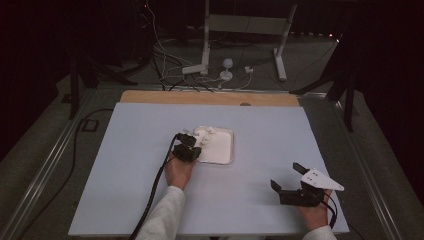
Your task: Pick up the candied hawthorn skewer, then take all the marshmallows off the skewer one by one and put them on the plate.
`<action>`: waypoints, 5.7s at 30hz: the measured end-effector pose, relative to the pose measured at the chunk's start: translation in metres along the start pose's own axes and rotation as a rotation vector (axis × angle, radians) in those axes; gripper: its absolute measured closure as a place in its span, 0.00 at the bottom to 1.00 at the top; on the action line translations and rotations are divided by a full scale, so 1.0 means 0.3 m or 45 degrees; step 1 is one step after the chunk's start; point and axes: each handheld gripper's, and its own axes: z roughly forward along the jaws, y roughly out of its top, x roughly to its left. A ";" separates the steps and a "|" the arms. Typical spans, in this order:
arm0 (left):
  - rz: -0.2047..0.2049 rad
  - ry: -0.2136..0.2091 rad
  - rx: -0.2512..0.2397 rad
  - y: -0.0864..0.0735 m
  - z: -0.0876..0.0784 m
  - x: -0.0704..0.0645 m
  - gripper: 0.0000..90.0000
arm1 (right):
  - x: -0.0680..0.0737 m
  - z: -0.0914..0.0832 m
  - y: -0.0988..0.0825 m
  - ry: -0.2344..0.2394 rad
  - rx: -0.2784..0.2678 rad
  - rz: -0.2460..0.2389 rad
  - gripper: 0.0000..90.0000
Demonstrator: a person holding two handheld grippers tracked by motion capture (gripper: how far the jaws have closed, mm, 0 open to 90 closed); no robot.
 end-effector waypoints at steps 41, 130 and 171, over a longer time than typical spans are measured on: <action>-0.081 -0.264 -0.351 -0.090 -0.262 0.076 1.00 | 0.008 0.007 0.002 0.021 0.008 0.023 0.00; 0.270 -0.466 -0.640 -0.208 -0.371 0.073 1.00 | 0.227 0.524 0.524 0.680 0.056 0.497 0.87; 0.197 -0.396 -0.618 -0.231 -0.371 0.118 1.00 | 0.139 0.556 0.454 0.365 0.204 0.301 0.83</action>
